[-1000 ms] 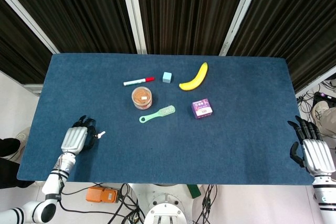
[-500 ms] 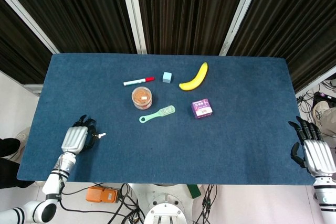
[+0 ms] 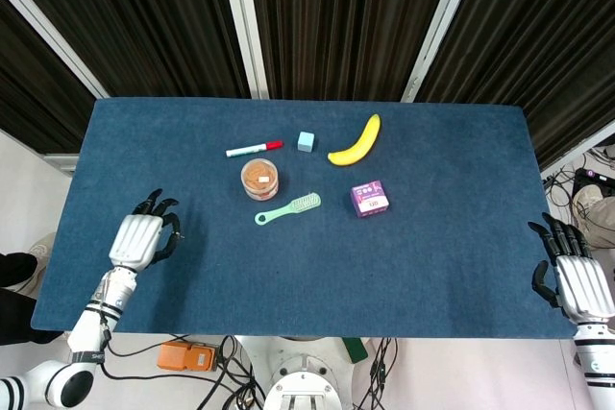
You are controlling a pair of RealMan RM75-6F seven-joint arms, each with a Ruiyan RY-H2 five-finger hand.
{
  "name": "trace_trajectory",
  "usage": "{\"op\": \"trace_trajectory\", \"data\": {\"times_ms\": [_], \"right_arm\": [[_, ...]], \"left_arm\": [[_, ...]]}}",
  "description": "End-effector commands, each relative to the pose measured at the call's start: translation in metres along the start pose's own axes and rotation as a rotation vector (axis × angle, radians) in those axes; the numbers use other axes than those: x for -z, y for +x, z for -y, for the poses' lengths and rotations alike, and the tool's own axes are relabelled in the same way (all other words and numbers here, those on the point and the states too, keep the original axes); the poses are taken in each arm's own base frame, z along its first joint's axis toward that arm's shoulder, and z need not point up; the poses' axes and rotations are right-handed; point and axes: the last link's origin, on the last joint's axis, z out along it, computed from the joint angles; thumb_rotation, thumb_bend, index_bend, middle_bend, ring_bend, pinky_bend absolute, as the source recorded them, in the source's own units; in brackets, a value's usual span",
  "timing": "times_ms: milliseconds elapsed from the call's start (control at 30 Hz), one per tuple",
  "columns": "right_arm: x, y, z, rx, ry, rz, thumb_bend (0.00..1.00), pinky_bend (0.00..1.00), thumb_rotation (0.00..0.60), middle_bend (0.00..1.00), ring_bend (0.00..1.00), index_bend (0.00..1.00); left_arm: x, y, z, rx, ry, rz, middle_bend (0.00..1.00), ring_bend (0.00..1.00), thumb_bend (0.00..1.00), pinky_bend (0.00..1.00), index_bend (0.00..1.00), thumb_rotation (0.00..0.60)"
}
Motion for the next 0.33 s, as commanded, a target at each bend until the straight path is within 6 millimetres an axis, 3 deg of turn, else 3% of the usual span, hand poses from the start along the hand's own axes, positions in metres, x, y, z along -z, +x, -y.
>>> {"op": "trace_trajectory", "data": {"times_ms": [33,233,333], "right_arm": [[0.0,0.0,0.0,0.001,0.002,0.001,1.0,0.0,0.6,0.06,0.05,0.19],[0.0,0.001,0.0,-0.001,0.0,-0.005,1.0,0.0,0.6,0.06,0.05,0.19],[0.0,0.001,0.0,-0.002,0.0,-0.005,1.0,0.0,0.6,0.06,0.05,0.19]], "left_arm": [[-0.001,0.052,-0.033,-0.112,-0.109,-0.072,0.22,0.02,0.61,0.21,0.61,0.6],[-0.002,0.105,-0.069,-0.231,-0.195,-0.113,0.22,0.02,0.6,0.23,0.61,0.6],[-0.002,0.121,-0.08,-0.284,-0.212,-0.128,0.22,0.02,0.6,0.23,0.61,0.6]]}}
